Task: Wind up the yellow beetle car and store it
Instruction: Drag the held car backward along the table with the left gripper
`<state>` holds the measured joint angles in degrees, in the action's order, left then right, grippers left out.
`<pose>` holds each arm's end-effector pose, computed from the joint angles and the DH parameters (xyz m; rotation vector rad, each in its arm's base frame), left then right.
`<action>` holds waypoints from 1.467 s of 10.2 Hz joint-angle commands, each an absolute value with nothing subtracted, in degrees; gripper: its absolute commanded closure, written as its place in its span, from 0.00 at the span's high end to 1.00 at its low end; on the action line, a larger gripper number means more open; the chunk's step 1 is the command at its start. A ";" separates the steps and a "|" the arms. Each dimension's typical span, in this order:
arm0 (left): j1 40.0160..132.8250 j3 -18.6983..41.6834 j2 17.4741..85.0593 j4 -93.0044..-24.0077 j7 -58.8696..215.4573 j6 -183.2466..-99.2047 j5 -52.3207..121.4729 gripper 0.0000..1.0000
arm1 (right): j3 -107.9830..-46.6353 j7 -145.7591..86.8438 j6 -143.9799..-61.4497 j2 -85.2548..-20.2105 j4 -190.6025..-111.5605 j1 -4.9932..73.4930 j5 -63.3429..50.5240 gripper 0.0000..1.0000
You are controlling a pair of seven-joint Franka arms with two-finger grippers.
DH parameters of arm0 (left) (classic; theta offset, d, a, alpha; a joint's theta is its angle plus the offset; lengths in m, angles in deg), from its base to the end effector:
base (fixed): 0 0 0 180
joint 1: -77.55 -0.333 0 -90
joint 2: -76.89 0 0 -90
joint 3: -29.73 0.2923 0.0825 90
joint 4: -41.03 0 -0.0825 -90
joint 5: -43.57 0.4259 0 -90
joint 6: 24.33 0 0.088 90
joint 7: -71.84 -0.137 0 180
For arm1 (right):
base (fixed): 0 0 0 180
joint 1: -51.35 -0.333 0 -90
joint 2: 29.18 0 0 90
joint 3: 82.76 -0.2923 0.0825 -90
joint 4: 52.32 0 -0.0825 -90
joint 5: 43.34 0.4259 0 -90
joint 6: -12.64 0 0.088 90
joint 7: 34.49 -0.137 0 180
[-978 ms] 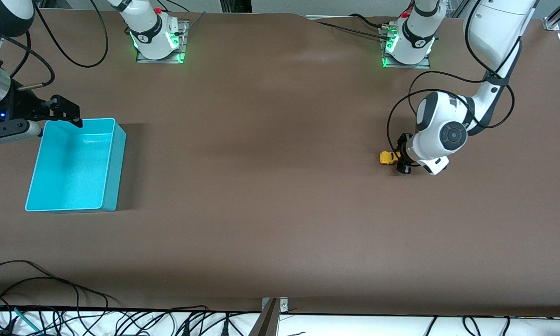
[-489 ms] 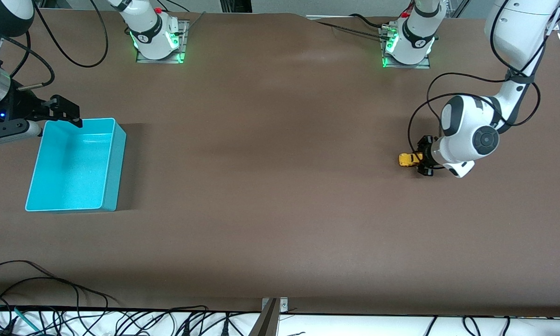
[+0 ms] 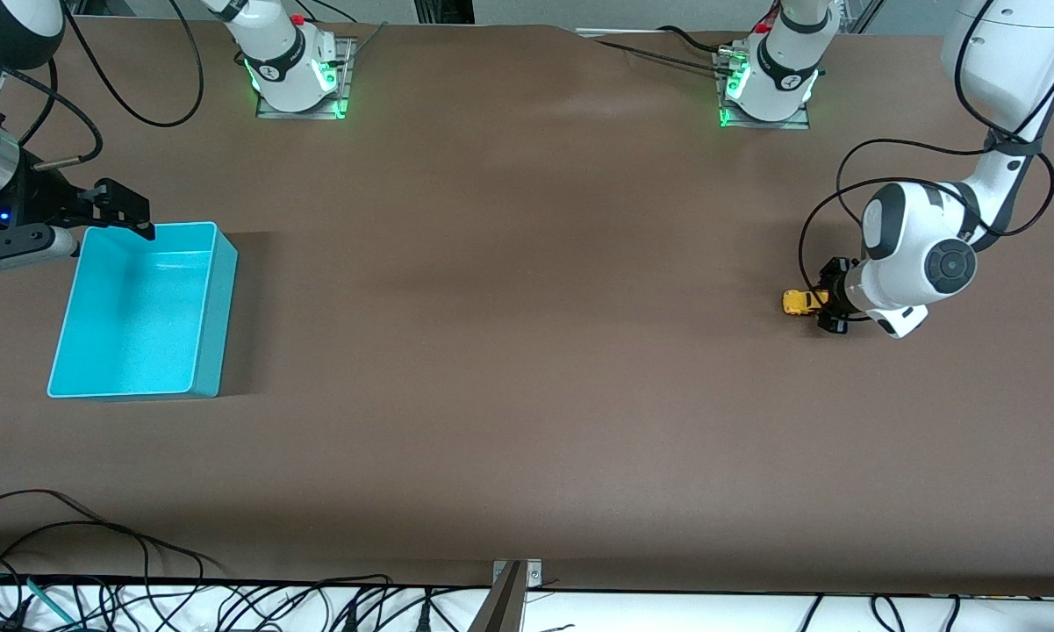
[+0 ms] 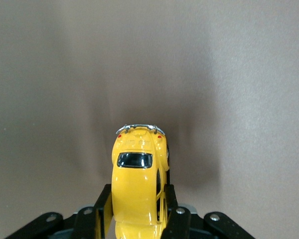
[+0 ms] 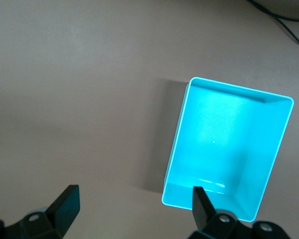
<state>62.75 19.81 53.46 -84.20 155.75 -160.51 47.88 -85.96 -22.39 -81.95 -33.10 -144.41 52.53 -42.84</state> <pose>0.5403 0.0399 0.0982 -2.2092 -2.0511 0.2677 0.6186 0.0222 0.5174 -3.1032 -0.3829 0.0367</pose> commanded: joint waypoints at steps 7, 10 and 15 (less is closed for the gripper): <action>56.81 20.33 46.39 -80.61 153.49 -163.37 53.14 0.00 | -85.92 -21.57 -81.66 -33.31 -143.64 52.49 -43.61 1.00; 56.89 20.24 46.30 -80.61 153.49 -163.28 53.15 0.00 | -85.92 -21.57 -81.75 -33.31 -143.64 52.49 -43.52 1.00; 56.98 19.62 47.09 -78.42 153.84 -161.88 52.97 0.85 | -85.92 -21.57 -81.67 -33.31 -143.64 52.49 -43.61 1.00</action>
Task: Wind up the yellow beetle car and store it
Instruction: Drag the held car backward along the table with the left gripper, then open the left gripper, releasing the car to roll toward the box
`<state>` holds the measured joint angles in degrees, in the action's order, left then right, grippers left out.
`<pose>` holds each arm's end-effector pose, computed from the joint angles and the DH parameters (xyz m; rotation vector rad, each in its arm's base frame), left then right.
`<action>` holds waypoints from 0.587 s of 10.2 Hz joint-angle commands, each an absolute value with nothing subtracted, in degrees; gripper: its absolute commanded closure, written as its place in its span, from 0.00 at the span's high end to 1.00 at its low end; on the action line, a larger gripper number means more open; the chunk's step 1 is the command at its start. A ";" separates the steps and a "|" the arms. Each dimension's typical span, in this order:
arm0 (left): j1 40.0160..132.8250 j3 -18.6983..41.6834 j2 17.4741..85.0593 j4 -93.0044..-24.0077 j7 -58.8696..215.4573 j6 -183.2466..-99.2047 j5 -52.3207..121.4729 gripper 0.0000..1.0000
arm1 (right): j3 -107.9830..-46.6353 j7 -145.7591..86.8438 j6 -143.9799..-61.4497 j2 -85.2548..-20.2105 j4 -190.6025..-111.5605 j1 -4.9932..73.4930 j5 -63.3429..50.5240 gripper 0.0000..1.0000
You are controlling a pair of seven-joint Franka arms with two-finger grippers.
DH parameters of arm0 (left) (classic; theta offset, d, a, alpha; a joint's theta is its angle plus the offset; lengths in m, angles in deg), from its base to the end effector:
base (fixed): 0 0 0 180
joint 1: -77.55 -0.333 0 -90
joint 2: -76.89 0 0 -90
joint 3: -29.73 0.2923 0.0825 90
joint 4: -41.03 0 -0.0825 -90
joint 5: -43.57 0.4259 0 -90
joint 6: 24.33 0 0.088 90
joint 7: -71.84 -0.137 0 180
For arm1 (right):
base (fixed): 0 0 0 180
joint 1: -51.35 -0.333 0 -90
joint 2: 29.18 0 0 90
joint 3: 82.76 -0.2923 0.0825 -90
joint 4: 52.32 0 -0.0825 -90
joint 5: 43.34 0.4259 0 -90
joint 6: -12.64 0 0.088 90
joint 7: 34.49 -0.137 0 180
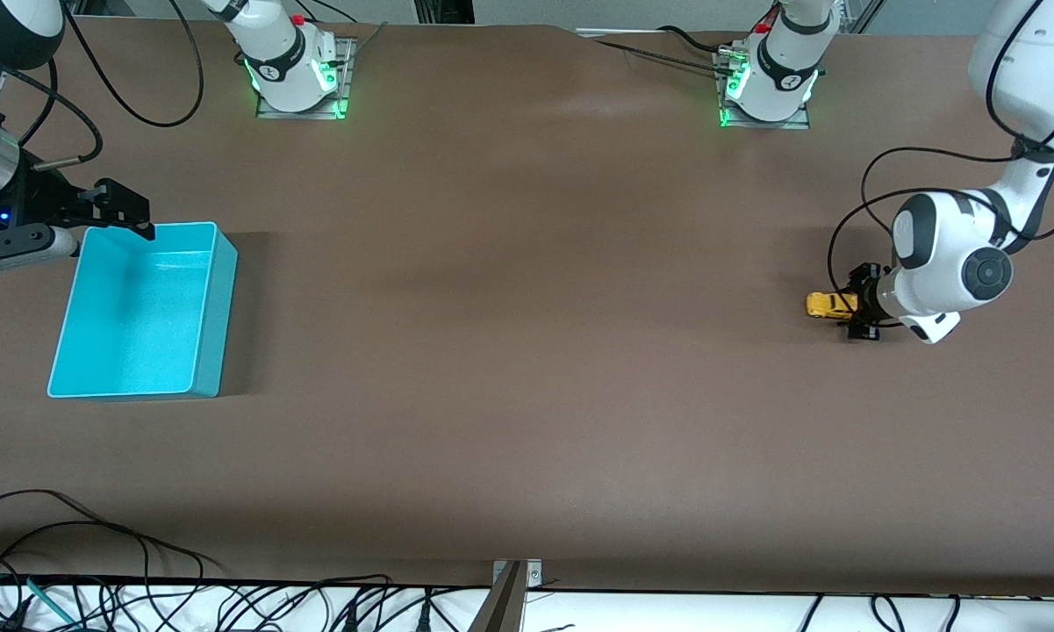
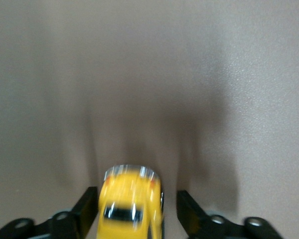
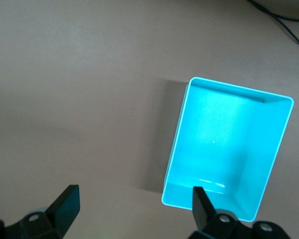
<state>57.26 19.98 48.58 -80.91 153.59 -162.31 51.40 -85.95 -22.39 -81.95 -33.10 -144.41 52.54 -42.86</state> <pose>0.5449 0.0951 0.0738 -2.1937 -2.0673 0.2509 0.6187 0.0219 0.5174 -3.1036 -0.3825 0.0368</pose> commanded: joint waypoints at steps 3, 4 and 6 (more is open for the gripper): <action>57.24 19.54 47.97 -78.15 153.67 -160.39 52.97 0.84 | -85.92 -21.57 -81.75 -33.31 -143.64 52.49 -43.52 1.00; 57.24 19.45 48.76 -78.15 153.50 -159.68 52.97 0.84 | -85.92 -21.57 -81.75 -33.31 -143.64 52.49 -43.52 1.00; 57.16 18.57 49.90 -77.37 153.49 -159.24 52.97 0.84 | -85.92 -21.57 -81.66 -33.31 -143.64 52.49 -43.52 1.00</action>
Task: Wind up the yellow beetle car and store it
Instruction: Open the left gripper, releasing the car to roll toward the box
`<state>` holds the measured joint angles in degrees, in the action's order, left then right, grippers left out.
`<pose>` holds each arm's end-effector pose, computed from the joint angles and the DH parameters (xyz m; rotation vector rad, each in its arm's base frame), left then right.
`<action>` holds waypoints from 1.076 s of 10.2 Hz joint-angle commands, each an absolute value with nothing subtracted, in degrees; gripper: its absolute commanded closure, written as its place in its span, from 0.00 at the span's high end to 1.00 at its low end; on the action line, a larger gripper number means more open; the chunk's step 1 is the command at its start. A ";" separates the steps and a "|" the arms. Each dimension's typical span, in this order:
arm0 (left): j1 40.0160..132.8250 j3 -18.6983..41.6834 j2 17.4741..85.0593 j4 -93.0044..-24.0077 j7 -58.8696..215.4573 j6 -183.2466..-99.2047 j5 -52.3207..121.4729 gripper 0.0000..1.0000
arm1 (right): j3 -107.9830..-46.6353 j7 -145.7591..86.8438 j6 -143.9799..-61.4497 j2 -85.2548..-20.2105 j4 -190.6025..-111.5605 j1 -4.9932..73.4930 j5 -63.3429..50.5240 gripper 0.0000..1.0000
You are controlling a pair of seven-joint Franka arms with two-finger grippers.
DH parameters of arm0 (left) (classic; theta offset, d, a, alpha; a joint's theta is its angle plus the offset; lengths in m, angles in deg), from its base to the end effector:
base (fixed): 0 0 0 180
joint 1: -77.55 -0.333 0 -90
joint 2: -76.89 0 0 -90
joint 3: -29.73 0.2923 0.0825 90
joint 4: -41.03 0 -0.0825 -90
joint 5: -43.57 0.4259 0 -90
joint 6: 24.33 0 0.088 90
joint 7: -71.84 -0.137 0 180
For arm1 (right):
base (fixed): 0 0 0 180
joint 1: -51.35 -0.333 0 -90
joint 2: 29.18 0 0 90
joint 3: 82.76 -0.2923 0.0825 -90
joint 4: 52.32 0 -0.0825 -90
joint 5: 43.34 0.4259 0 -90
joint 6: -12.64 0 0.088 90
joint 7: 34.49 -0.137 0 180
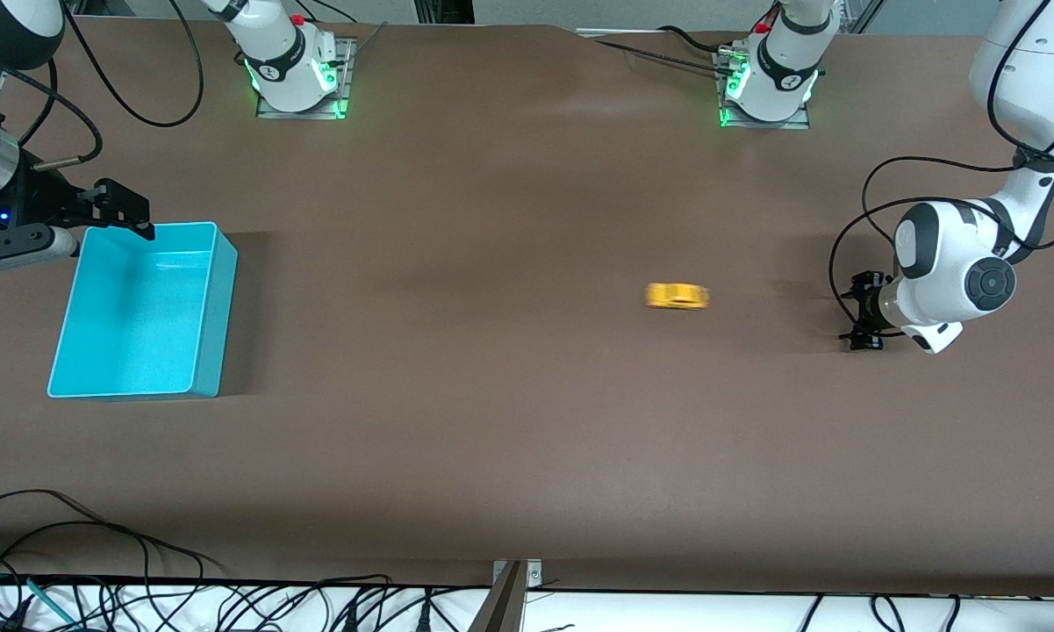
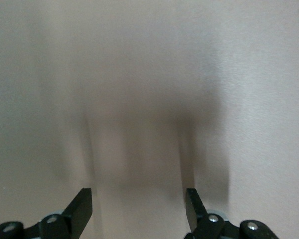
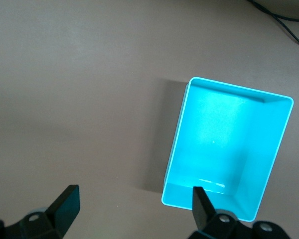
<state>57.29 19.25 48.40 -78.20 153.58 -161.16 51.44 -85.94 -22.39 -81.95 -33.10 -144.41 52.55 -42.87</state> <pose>0.5644 0.0924 0.0881 -2.2162 -2.0697 0.2221 0.6187 0.0217 0.5174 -3.1039 -0.3820 0.0368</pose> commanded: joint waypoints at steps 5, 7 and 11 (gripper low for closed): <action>57.16 14.97 50.87 -71.13 153.32 -149.76 52.18 0.83 | -85.83 -21.57 -81.75 -33.31 -143.64 52.49 -43.52 1.00; 57.07 13.22 52.27 -69.98 150.01 -148.78 52.53 0.80 | -85.83 -21.57 -81.67 -33.31 -143.64 52.49 -43.52 1.00; 57.07 11.80 56.05 -69.10 142.77 -147.29 52.53 0.83 | -85.83 -21.57 -81.75 -33.31 -143.47 52.58 -43.52 1.00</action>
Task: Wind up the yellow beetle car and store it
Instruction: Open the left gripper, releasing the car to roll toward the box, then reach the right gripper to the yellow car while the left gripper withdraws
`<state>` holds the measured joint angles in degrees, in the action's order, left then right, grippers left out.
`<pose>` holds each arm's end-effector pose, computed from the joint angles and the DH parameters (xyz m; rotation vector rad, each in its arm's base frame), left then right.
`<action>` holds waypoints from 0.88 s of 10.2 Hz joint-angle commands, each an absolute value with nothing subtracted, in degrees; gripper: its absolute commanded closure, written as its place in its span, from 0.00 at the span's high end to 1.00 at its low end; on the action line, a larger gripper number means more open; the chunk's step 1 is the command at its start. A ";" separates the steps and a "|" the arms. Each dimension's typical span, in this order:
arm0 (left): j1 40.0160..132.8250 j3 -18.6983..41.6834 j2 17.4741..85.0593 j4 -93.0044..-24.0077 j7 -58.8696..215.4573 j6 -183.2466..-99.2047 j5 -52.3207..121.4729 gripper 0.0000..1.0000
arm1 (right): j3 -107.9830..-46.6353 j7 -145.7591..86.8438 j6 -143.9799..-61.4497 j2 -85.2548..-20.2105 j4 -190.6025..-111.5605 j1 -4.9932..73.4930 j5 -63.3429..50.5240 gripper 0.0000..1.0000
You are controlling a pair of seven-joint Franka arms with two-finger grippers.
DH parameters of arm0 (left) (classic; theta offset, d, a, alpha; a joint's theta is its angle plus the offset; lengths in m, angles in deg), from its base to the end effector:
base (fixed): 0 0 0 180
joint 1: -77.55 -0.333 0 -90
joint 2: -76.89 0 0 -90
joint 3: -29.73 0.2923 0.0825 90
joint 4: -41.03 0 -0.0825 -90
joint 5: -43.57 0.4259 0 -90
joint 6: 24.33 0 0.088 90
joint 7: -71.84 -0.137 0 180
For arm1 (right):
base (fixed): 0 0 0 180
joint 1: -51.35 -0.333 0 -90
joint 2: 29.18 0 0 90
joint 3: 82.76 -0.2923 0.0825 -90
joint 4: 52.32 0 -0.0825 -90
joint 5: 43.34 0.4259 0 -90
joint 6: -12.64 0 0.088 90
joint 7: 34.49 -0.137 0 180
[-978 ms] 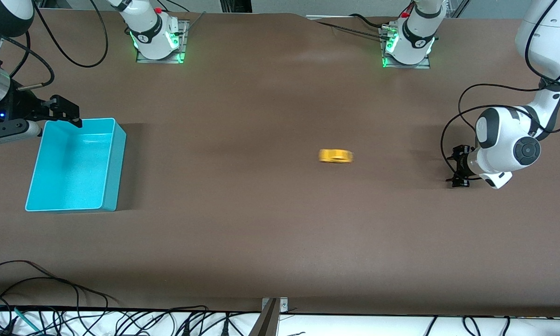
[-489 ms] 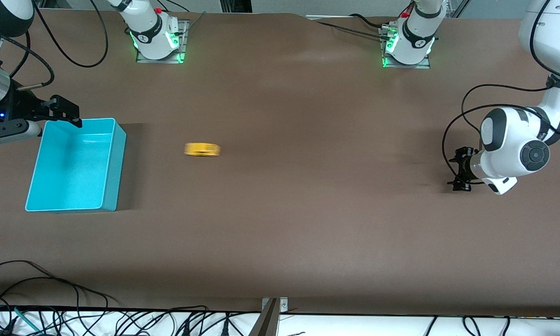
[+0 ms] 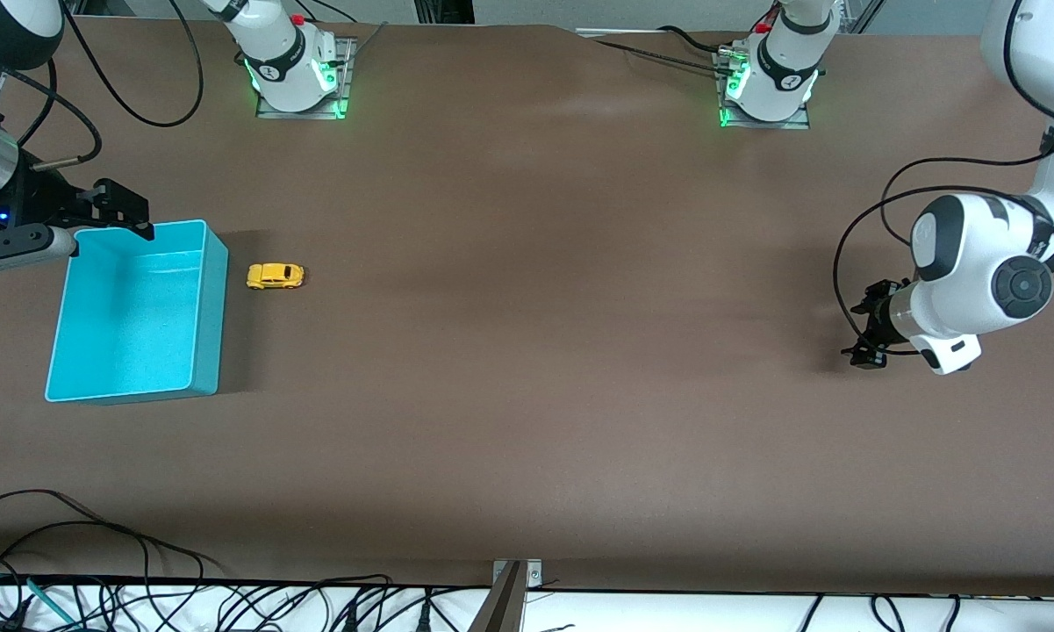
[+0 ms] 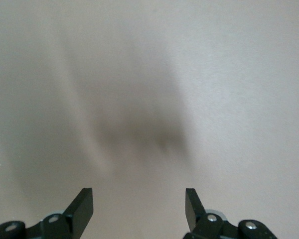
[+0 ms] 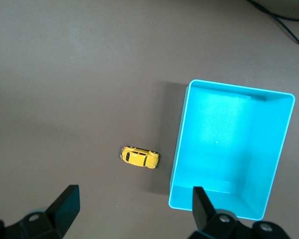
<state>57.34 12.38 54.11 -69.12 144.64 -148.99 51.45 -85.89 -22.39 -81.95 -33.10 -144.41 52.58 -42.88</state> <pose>0.6261 0.0389 0.2032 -2.4931 -1.7991 0.1623 0.6187 0.0208 0.5174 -3.1043 -0.3799 0.0368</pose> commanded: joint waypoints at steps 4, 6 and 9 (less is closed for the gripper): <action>56.72 9.44 58.51 -66.73 133.32 -146.32 52.18 0.85 | -85.66 -21.57 -81.40 -34.01 -143.29 52.75 -43.52 1.00; 57.15 9.25 58.43 -65.23 130.47 -145.27 51.74 1.00 | -85.66 -21.66 -81.40 -34.89 -143.29 52.75 -43.08 1.00; 57.24 8.72 58.34 -64.53 130.38 -145.26 49.98 1.00 | -85.75 -20.70 -81.93 -36.46 -143.20 52.75 -42.73 1.00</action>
